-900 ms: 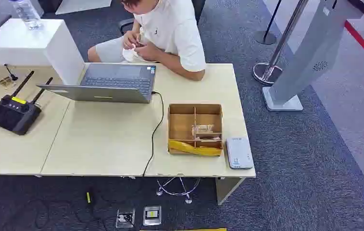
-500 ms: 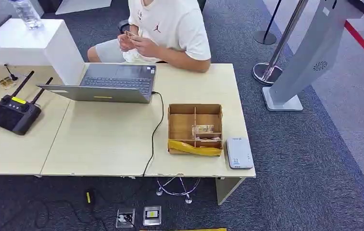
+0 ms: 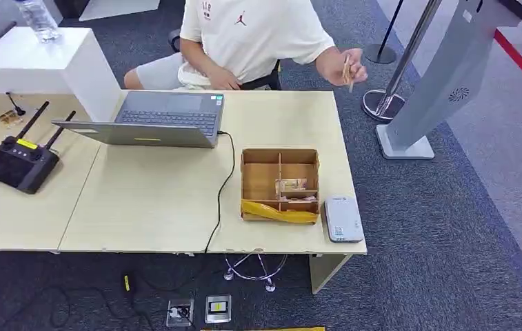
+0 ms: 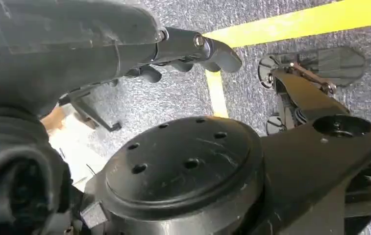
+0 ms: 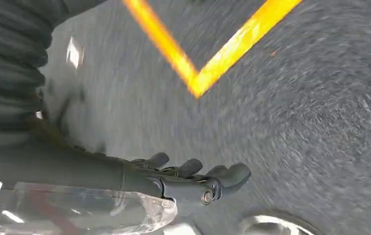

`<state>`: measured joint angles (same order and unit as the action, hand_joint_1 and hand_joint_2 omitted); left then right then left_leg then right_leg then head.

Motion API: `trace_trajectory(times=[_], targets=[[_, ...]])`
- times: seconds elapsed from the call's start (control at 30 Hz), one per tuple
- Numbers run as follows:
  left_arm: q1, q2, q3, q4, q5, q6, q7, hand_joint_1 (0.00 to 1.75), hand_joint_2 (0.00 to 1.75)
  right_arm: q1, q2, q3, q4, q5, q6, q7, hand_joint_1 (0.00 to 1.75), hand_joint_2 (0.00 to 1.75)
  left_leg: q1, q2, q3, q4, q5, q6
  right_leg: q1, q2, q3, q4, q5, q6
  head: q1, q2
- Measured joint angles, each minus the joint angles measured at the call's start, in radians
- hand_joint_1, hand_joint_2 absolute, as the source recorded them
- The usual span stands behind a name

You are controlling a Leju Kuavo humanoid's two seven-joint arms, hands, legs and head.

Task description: Pass the card to the sensor for recognition and then transmit it.

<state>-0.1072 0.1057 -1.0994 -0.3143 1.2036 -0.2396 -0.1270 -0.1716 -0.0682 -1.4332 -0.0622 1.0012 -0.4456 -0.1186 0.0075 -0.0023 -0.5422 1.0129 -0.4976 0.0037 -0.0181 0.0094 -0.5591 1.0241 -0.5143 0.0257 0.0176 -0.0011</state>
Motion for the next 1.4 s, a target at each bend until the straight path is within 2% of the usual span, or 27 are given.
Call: trace_trajectory(times=[0.1, 0.17, 0.2, 0.33, 0.47, 0.57, 0.67, 0.73, 0.9, 1.0, 1.13, 1.27, 1.4], targets=[[0.0, 0.0, -0.003, -0.002, 0.0, 0.0, -0.011, 0.0, 0.0, -0.011, -0.025, -0.025, 0.0, -0.176, 0.034, -0.055, 0.0, 1.75, 0.0, 0.0, 0.0, 0.0, 0.0, 0.0, 0.0, 0.0, 0.0, 0.0, 0.0, 0.0, 0.0, 0.0], [0.0, 0.0, -0.003, -0.002, 0.0, 0.0, -0.025, 0.0, 0.0, -0.028, -0.047, -0.037, -0.005, -0.346, 0.076, -0.127, 0.0, 1.75, -0.001, 0.0, 0.0, 0.0, 0.0, 0.0, -0.001, 0.0, 0.0, 0.0, 0.0, 0.0, -0.001, 0.0], [0.0, 0.0, -0.003, -0.002, 0.0, 0.0, -0.029, 0.0, 0.0, -0.041, -0.061, -0.042, -0.007, -0.38, 0.083, -0.137, 0.0, 1.75, -0.001, 0.0, 0.0, 0.0, 0.0, 0.0, -0.001, 0.0, 0.0, 0.0, 0.0, 0.0, -0.002, 0.0], [0.0, 0.0, -0.004, -0.002, 0.001, 0.0, -0.036, 0.0, 0.0, -0.079, -0.116, -0.052, -0.013, -0.407, 0.098, -0.148, 0.0, 1.75, -0.001, 0.0, 0.0, 0.0, 0.0, 0.0, -0.001, 0.0, 0.001, 0.0, 0.0, 0.0, 0.0, 0.0], [0.0, 0.0, -0.005, -0.002, 0.004, 0.0, -0.056, 0.0, 0.0, -0.119, -0.157, -0.067, -0.018, -0.476, 0.161, -0.223, 0.0, 1.75, -0.001, 0.001, 0.0, 0.0, 0.0, 0.0, -0.002, 0.0, 0.0, 0.0, 0.001, 0.0, -0.002, 0.0], [-0.002, -0.002, -0.006, -0.002, 0.004, 0.0, -0.076, 0.0, 0.0, -0.195, -0.225, -0.068, -0.019, -0.47, 0.186, -0.284, 0.0, 1.75, -0.002, 0.001, 0.0, 0.0, 0.001, 0.001, -0.002, 0.001, 0.0, 0.0, 0.001, 0.001, -0.001, 0.0], [-0.001, -0.004, -0.006, -0.001, 0.005, 0.0, -0.089, 0.0, 0.0, -0.292, -0.298, -0.068, -0.017, -0.377, 0.181, -0.352, 0.0, 1.75, -0.003, 0.001, 0.0, 0.0, 0.001, 0.002, -0.003, 0.001, 0.0, 0.0, 0.003, 0.002, -0.001, 0.0], [-0.002, -0.007, -0.006, -0.001, 0.005, 0.0, -0.091, 0.0, 0.0, -0.364, -0.336, -0.069, -0.013, -0.268, 0.161, -0.381, 0.0, 1.75, -0.004, 0.001, 0.0, 0.0, 0.002, 0.003, -0.004, 0.001, 0.0, 0.0, 0.003, 0.003, -0.001, 0.0], [-0.002, -0.009, -0.01, -0.001, -0.007, 0.0, -0.1, 0.0, 0.0, -0.557, -0.382, -0.069, -0.005, 0.126, 0.06, -0.488, 0.0, 1.75, -0.004, 0.001, -0.002, 0.0, 0.004, 0.003, -0.004, 0.0, -0.002, 0.0, 0.005, 0.002, -0.001, 0.0], [-0.004, -0.01, -0.012, -0.002, -0.019, 0.0, -0.101, 0.0, 0.0, -0.674, -0.385, -0.069, 0.001, 0.35, 0.016, -0.52, 0.0, 1.75, -0.003, 0.0, -0.002, 0.0, 0.004, 0.003, -0.004, 0.0, -0.001, 0.001, 0.005, 0.002, 0.0, 0.0], [-0.005, -0.011, -0.026, -0.006, -0.028, 0.0, -0.101, 0.0, 0.0, -0.788, -0.372, -0.068, 0.011, 0.52, -0.065, -0.531, 0.0, 1.75, -0.003, -0.004, -0.003, 0.0, 0.005, 0.003, -0.003, -0.004, -0.001, 0.001, 0.005, 0.002, -0.001, 0.0], [-0.01, -0.011, -0.029, -0.012, -0.034, 0.0, -0.097, 0.0, 0.0, -0.868, -0.336, -0.02, 0.021, 0.572, -0.157, -0.508, 0.0, 1.75, -0.003, -0.005, -0.004, 0.0, 0.006, 0.003, -0.003, -0.005, -0.001, 0.001, 0.005, 0.002, -0.002, 0.0], [-0.017, -0.011, -0.037, -0.016, -0.045, 0.0, -0.093, 0.0, 0.0, -0.912, -0.286, 0.091, 0.027, 0.574, -0.18, -0.449, 0.0, 1.75, -0.003, -0.007, -0.005, 0.0, 0.007, 0.004, -0.003, -0.007, -0.002, 0.001, 0.005, 0.002, -0.001, 0.0]])
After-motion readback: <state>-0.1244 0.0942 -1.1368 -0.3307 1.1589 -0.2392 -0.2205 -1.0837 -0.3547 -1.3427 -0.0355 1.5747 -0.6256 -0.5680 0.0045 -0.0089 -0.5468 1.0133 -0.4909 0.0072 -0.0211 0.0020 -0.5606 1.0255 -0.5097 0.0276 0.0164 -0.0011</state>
